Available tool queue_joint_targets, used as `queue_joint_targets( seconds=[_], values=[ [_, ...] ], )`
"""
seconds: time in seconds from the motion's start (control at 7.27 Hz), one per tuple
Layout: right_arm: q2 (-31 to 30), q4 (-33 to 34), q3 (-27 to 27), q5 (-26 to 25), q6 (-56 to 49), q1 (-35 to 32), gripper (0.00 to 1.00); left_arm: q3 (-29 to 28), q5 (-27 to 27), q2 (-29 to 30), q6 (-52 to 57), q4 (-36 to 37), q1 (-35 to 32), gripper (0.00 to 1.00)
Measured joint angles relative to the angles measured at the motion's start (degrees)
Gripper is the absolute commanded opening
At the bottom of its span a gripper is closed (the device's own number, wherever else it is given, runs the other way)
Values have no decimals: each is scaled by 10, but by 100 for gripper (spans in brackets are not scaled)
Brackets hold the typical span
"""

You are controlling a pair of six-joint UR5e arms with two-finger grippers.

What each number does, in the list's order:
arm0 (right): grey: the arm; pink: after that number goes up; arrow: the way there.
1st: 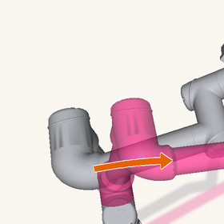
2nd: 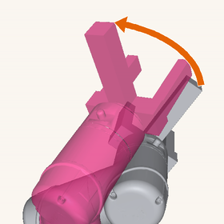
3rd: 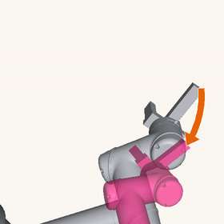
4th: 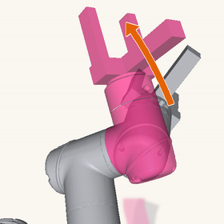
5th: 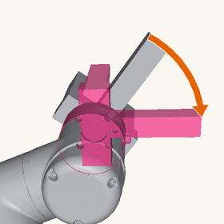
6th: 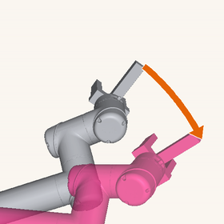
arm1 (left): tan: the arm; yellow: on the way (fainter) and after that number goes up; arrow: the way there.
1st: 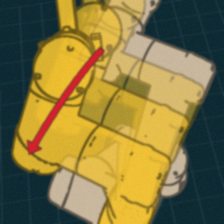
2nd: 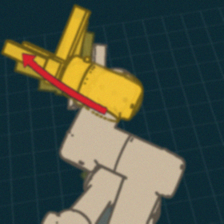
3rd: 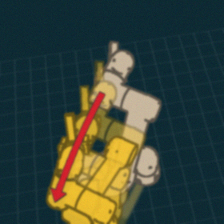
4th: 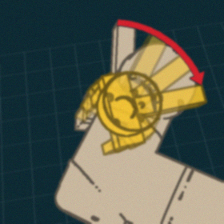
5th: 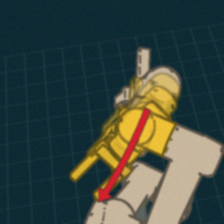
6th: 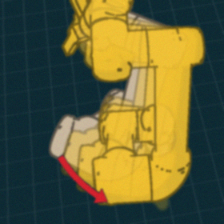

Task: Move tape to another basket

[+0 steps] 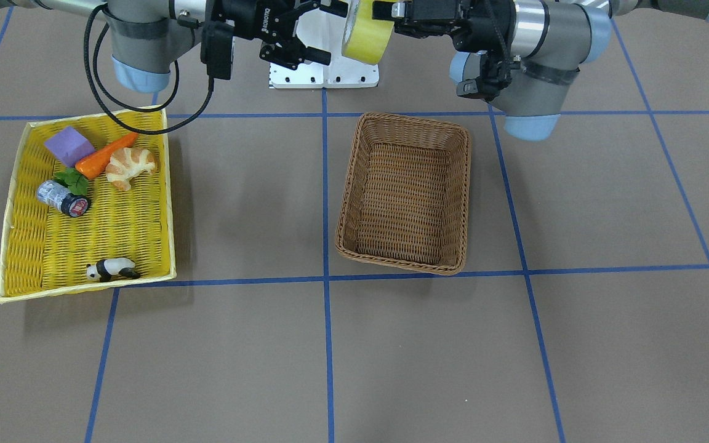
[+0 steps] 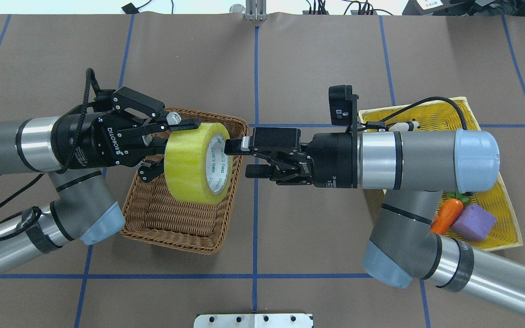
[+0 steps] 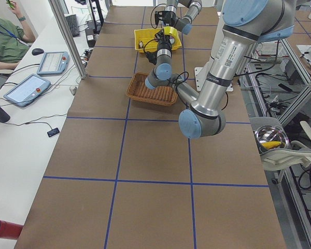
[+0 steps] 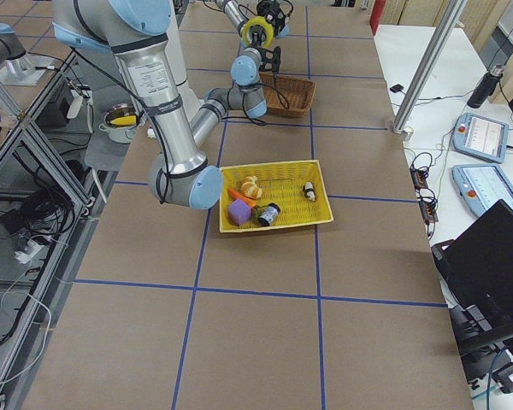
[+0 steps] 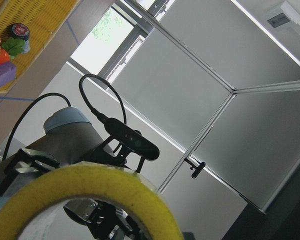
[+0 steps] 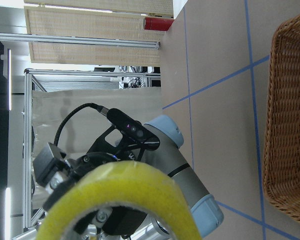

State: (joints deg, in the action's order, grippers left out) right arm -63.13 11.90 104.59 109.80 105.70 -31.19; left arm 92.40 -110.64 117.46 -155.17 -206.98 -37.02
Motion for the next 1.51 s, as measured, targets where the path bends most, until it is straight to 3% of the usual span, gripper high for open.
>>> queue_joint_targets(
  seconds=[0.28,0.83,1.24,1.51],
  values=[
    [-10,52,1,44,-49,-73,100,-4,-34,-7,96,67,-9,0],
    [-12,300,12,49,-309,-191,100,11,-61,-11,312,288,-25,0],
    [-14,453,21,49,-467,-250,100,62,-67,-17,503,498,-43,0],
    [-12,547,32,48,-563,-283,100,134,-66,-39,635,663,-49,0]
  ],
)
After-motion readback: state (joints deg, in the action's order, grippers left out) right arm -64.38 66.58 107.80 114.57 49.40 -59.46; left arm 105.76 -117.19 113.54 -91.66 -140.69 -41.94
